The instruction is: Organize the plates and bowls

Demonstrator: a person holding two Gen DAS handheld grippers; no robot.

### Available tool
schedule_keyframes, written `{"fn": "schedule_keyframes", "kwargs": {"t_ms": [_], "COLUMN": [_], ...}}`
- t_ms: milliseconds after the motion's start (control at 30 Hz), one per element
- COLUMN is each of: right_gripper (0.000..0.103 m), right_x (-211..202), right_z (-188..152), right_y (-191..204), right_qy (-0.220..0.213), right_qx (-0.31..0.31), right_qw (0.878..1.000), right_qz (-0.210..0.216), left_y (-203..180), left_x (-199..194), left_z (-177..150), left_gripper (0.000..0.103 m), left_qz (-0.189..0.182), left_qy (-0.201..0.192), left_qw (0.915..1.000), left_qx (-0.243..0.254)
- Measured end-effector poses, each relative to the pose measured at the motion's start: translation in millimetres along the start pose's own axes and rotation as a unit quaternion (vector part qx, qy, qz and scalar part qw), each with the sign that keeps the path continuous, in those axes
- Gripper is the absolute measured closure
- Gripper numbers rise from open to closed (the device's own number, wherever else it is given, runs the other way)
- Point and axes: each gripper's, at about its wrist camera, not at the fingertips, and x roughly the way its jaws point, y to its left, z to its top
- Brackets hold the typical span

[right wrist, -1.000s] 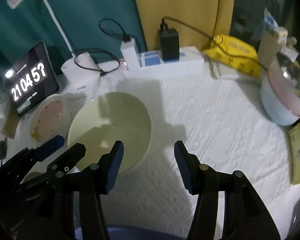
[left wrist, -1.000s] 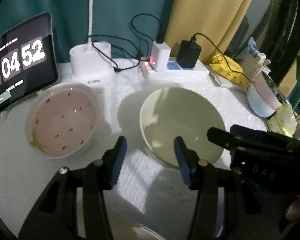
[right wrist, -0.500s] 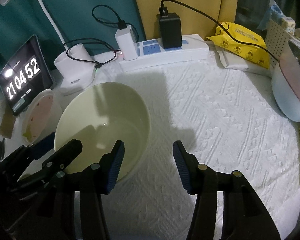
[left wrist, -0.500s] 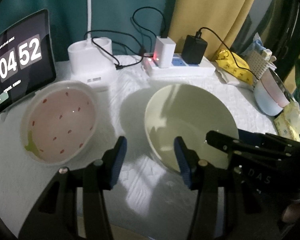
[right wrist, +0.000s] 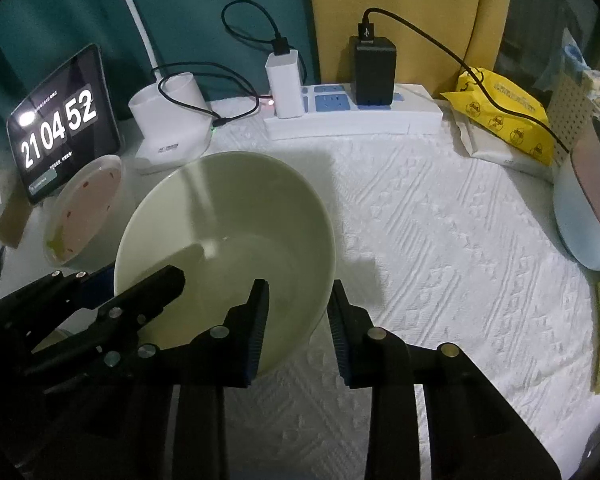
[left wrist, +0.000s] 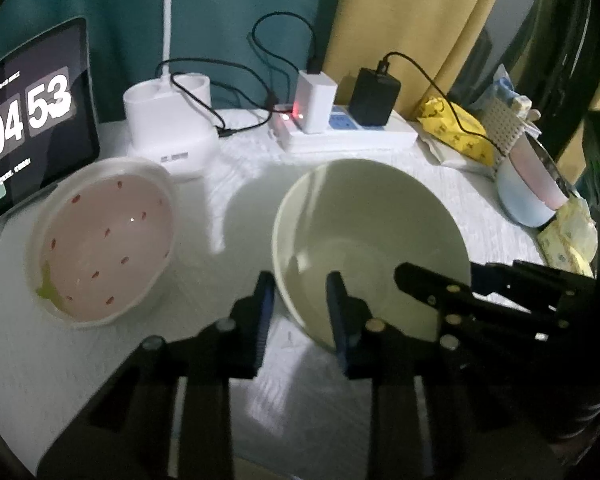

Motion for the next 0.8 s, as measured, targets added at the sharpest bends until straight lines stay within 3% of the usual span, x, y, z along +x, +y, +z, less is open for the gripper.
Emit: {"fn": "schedule_keyframes", "kwargs": {"t_ms": [367, 800], "right_gripper": [0.08, 0.08], "right_x": [-17, -63], "right_z": [-3, -6], "right_y": [2, 11], "right_qy": [-0.023, -0.075], "right_qx": [0.002, -0.006], "right_qw": [1.0, 0.997], "right_qz": [-0.008, -0.014], "left_y": [-1, -9], "left_x": [-17, -60], "left_z": [0, -4], "left_gripper": [0.077, 0.077], "left_qz": [-0.004, -0.012], "left_qy": [-0.027, -0.067], "left_qw": [0.9996, 0.9977], "left_qx": [0.001, 0.007]}}
